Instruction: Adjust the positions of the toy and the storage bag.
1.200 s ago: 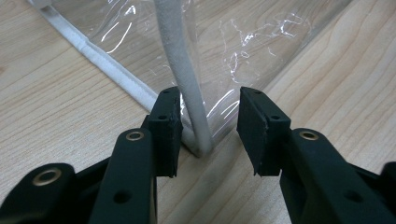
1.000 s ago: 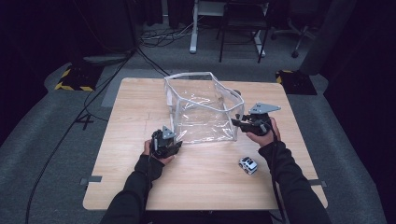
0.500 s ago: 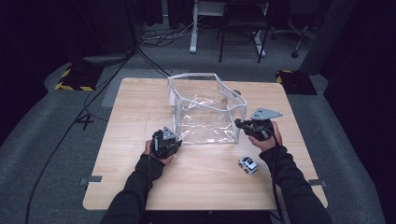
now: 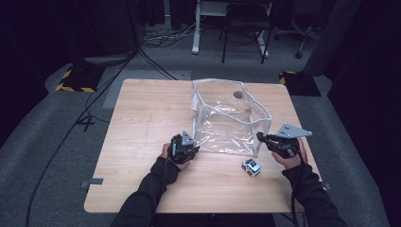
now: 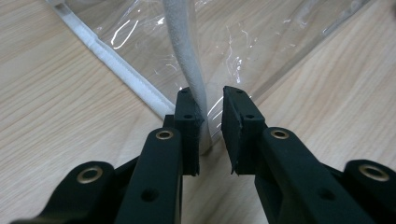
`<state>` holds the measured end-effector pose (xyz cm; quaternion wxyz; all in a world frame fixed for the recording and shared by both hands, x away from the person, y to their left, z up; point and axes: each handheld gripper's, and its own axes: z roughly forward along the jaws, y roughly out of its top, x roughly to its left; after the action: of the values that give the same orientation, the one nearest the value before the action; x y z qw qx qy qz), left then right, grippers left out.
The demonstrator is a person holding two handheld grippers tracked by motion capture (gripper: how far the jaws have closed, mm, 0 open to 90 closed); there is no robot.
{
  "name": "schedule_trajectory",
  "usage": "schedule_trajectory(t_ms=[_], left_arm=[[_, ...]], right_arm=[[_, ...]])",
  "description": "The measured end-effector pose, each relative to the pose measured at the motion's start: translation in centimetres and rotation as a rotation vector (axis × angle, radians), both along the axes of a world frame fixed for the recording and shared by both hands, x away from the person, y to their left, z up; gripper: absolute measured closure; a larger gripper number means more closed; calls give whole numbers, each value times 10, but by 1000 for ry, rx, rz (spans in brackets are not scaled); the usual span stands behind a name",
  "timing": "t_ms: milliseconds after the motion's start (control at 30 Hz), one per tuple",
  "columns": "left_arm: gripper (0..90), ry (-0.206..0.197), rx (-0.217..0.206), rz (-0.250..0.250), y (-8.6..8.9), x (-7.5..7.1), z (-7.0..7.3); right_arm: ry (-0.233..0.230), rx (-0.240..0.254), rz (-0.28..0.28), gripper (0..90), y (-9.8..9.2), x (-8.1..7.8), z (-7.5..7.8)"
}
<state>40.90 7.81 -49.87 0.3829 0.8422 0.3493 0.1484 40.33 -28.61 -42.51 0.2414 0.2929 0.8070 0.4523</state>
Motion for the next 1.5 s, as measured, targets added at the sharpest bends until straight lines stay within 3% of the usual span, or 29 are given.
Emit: schedule_trajectory(t_ms=[33,67,333,533,567,700,933,1133,1233,1267,1500], left_arm=[[767,8,-11,-5,-5,-3,0],[764,1,5,-6,-8,-5,0],[731,-3,9,-41,-21,-9,0],[502,-1,48,-48,-20,-15,-1],[481,-6,59,-50,-14,-17,-1],[349,46,53,-23,2,-23,-1],[163,74,62,-64,26,-40,-3],[154,69,75,-105,56,-61,-3],[152,84,59,-91,69,-70,-4],[152,73,78,-85,75,-72,-3],[152,77,63,-44,100,-87,-4]], right_arm=[[-7,-12,0,866,-3,-3,0],[-11,-13,-6,867,-5,-5,0],[-19,25,-37,847,-21,-17,-4],[1,62,-86,624,-22,-22,-8],[-3,53,-89,600,-24,-24,-10],[59,95,-95,529,-34,-33,-18],[145,35,-54,459,-39,-53,-47],[169,18,11,410,-35,-67,-64],[187,6,31,389,-29,-71,-68],[189,-1,37,388,-27,-71,-70],[202,-39,57,380,-13,-68,-76]])
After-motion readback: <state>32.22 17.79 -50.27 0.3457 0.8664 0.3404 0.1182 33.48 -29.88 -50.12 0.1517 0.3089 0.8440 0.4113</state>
